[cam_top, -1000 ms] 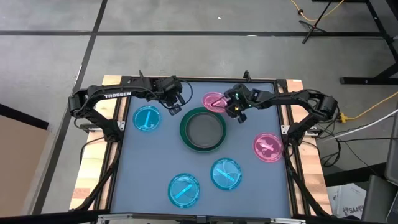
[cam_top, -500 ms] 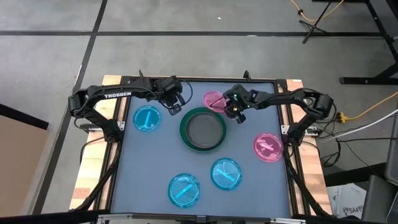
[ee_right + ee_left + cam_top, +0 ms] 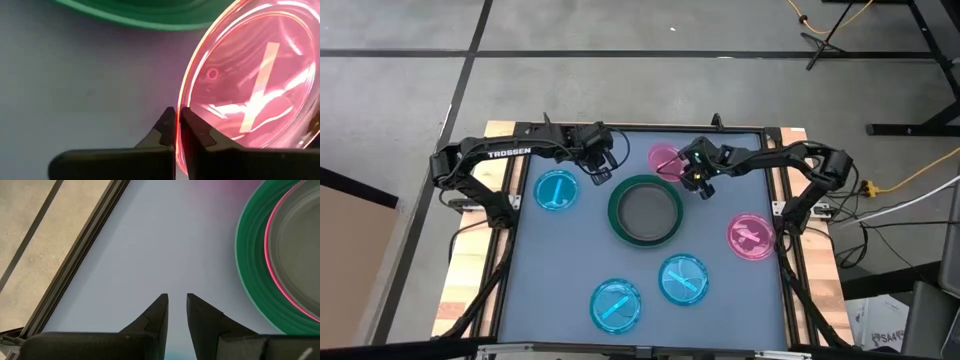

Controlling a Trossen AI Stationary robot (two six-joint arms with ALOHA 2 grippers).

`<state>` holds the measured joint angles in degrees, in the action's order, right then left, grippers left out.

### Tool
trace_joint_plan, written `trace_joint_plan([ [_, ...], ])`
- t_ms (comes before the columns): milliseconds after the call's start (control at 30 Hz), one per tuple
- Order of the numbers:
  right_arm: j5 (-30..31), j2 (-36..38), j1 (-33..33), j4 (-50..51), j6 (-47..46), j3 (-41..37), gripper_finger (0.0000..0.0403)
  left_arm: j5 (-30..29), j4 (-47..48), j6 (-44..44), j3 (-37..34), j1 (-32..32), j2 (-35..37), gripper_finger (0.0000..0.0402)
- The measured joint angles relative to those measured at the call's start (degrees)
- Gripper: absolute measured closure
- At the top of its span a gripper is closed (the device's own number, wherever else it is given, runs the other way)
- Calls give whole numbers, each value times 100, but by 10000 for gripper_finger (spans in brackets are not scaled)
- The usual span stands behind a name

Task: Stack plastic plates
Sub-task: Stack the top transparent pink plate on top of the black plate

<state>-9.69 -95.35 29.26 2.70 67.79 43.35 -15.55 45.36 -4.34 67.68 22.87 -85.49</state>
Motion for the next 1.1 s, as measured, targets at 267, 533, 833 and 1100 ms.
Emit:
trace_joint_plan([
  [267,230,0,-2,-11,7,1,402,-2,0,0,0,-2,0,338],
  [533,249,-4,-2,52,12,442,402,0,0,0,0,-1,0,338],
  [833,156,-4,-106,75,170,1128,403,-2,3,0,0,-2,0,338],
  [1100,111,-4,-864,100,497,1472,403,-2,441,0,2,8,0,338],
])
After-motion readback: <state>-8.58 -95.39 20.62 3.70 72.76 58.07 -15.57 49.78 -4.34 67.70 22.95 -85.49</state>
